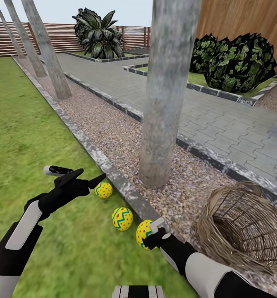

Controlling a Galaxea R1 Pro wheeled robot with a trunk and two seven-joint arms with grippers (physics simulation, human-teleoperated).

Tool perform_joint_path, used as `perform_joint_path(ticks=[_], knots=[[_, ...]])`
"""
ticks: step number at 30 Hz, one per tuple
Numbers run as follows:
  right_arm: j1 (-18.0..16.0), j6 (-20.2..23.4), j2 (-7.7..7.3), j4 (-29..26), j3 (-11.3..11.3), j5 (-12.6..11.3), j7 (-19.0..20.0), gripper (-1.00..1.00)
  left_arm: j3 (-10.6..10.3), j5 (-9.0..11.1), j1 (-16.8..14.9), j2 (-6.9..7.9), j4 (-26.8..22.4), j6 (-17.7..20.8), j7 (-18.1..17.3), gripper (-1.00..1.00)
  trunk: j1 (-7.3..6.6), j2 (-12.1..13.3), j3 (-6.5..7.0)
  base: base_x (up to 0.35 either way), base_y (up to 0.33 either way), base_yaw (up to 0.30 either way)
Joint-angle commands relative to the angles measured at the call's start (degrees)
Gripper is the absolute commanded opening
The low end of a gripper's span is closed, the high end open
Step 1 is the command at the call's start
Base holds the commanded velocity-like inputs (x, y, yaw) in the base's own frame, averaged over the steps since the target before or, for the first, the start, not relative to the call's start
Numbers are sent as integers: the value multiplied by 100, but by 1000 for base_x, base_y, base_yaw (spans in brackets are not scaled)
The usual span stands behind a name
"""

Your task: Take the three Easter eggs out of the wicker basket on the lawn in the garden, then place them on the lawn next to a single tree (choose any tree) so that all three eggs are next to the same tree and none are left in the basket.

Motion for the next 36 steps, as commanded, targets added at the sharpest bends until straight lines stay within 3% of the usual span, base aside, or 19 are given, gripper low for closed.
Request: perform_joint_path(ticks=[1, 8, 12, 36], knots=[[0, 28, 38, -3, 39, -64, -211, -100, -8, 19, -4, 4, 3, 22, -11, 100, 21, -43, -22, 0, 0, 0], [35, 36, 104, 8, 39, -26, -395, -100, -17, 19, -4, -4, 2, 22, -6, 100, 167, -308, -150, 0, 0, 0], [46, 29, 104, 16, 52, 159, -397, -100, -17, 19, -4, -4, 2, 22, -2, 100, 178, -314, -238, 0, 0, 0], [39, 3, 104, 0, 57, 179, -397, -100, -17, 19, -4, -4, 2, 22, -3, 100, 239, -346, -770, 0, 0, 0]])
